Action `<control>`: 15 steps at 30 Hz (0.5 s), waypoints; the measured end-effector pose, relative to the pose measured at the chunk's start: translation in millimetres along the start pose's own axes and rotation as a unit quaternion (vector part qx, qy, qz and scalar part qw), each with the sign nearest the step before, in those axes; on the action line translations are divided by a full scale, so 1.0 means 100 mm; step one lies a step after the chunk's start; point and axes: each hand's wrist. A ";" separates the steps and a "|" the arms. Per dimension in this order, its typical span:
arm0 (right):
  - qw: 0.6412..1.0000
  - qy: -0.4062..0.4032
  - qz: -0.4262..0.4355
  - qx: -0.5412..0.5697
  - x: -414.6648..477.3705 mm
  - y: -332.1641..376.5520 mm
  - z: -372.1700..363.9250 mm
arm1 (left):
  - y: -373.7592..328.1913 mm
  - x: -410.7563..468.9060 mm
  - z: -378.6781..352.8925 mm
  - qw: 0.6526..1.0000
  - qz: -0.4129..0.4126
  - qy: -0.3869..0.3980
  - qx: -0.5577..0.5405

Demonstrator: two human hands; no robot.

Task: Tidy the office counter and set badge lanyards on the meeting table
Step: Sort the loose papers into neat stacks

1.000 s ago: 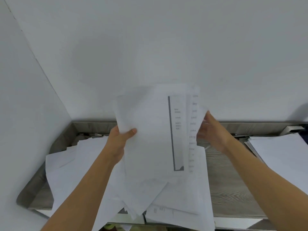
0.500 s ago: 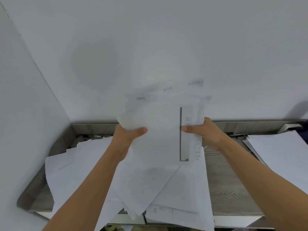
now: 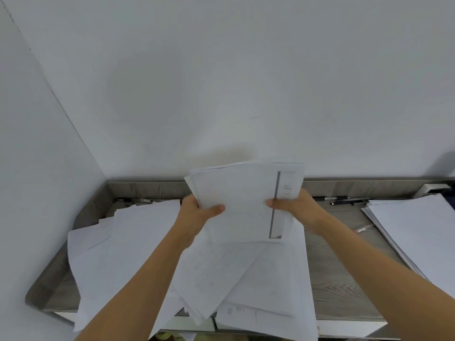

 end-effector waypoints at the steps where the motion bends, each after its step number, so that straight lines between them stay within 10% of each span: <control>1: 1.000 0.011 -0.013 -0.018 -0.01 -0.08 0.00 | 0.09 0.00 0.00 1.000 0.017 0.004 0.024; 8: 1.000 0.001 -0.012 -0.022 -0.05 -0.23 0.04 | 0.12 0.02 -0.20 0.996 -0.011 -0.014 0.093; 15: 0.996 -0.070 -0.058 0.023 -0.24 -0.18 0.50 | -0.11 0.10 -0.72 0.995 0.055 -0.015 -0.086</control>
Point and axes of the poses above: each hand's wrist, its own x-axis towards the middle knuckle, its own z-axis out of the back of the hand, y = z × x, and after that the axes turned 4 degrees about z, right-handed
